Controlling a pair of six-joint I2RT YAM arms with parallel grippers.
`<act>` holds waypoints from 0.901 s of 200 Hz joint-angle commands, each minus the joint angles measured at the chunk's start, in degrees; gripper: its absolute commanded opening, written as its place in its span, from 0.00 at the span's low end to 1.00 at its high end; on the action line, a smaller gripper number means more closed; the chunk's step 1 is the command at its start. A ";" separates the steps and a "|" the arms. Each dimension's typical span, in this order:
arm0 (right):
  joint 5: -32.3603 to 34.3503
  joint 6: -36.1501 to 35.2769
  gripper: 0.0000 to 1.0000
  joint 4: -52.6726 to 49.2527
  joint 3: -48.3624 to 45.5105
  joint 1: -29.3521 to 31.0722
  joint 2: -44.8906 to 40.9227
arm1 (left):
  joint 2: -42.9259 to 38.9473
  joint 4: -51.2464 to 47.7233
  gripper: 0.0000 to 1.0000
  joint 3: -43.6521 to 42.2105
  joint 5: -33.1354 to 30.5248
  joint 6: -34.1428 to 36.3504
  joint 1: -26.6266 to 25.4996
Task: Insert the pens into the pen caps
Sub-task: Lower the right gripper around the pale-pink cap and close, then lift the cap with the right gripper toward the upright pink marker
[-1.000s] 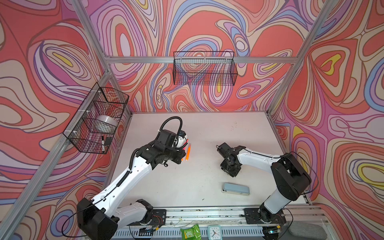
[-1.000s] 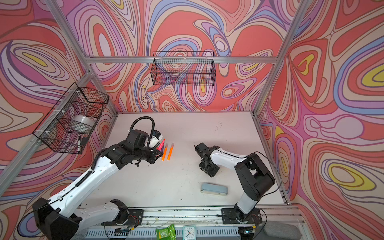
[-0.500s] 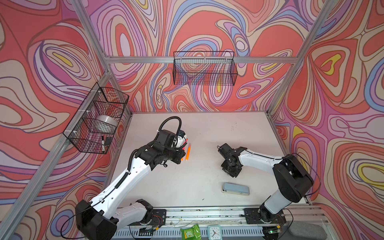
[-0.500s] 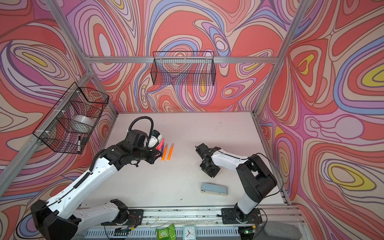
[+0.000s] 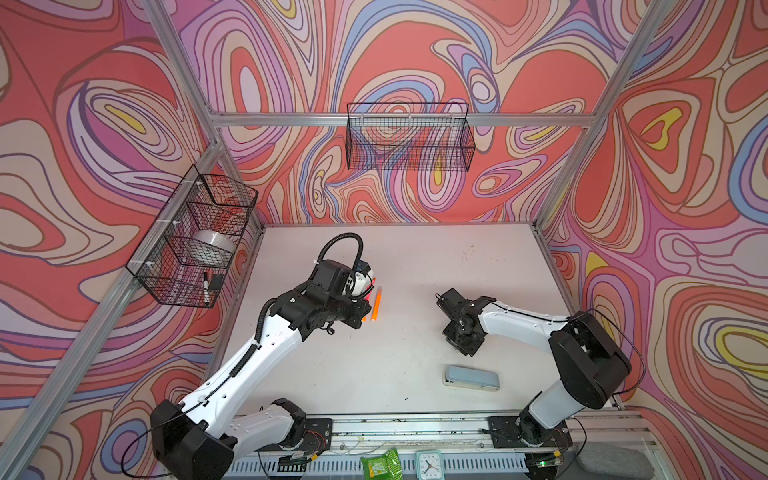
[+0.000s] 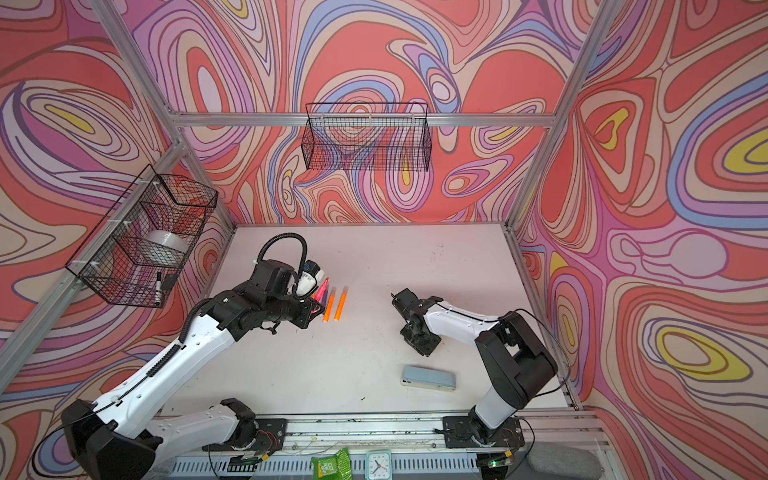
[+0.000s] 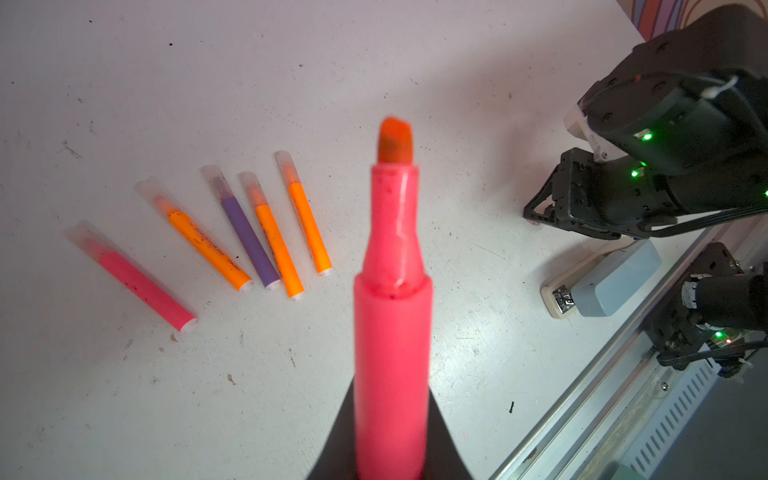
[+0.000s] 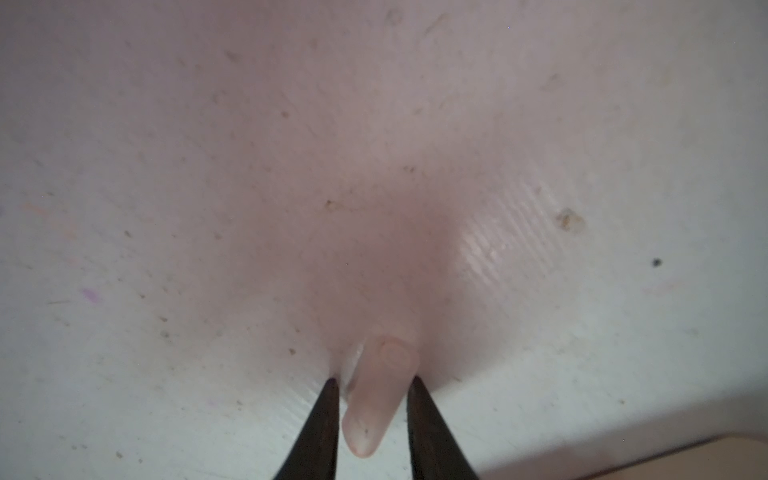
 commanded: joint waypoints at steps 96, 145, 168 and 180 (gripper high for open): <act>3.07 2.05 0.27 -3.89 -0.73 -0.11 7.49 | -0.38 -1.87 0.00 1.61 1.29 0.08 0.08; 5.00 0.10 0.15 -6.63 2.92 0.55 7.95 | -0.73 -1.35 0.00 1.64 1.40 -0.25 0.09; 6.26 -1.20 0.15 -8.32 6.25 0.77 7.76 | -0.77 -0.62 0.00 2.11 2.19 -1.27 0.06; 6.77 -2.00 0.13 -8.71 7.71 0.79 7.33 | -0.71 -0.15 0.00 2.48 2.60 -1.98 0.01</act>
